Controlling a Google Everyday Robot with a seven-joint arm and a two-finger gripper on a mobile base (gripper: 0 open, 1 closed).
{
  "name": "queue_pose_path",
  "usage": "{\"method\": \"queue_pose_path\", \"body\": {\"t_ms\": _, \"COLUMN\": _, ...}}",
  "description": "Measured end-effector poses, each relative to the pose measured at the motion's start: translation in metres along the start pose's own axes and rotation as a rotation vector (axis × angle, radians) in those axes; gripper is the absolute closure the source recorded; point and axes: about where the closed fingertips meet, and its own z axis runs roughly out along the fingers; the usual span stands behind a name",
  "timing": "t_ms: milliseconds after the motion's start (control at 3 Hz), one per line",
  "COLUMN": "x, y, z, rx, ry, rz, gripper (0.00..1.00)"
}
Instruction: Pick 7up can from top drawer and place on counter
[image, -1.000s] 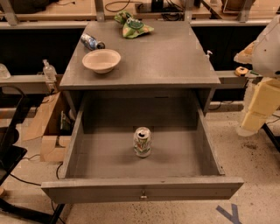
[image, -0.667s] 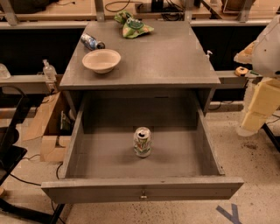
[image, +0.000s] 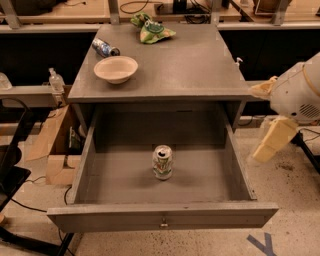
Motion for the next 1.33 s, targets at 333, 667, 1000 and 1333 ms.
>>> {"method": "queue_pose_path", "body": {"t_ms": 333, "x": -0.015, "y": -0.003, "z": 0.107, "rx": -0.056, "ry": -0.379, "rz": -0.013, "gripper": 0.00}}
{"method": "queue_pose_path", "body": {"t_ms": 667, "x": -0.058, "y": -0.022, "z": 0.151, "rx": -0.009, "ry": -0.689, "rz": -0.003, "gripper": 0.00}}
{"method": "queue_pose_path", "body": {"t_ms": 1000, "x": -0.079, "y": -0.028, "z": 0.175, "rx": 0.053, "ry": -0.903, "rz": 0.043, "gripper": 0.00}}
{"method": "queue_pose_path", "body": {"t_ms": 1333, "x": -0.091, "y": -0.028, "z": 0.180, "rx": 0.054, "ry": -0.938, "rz": 0.027, "gripper": 0.00}}
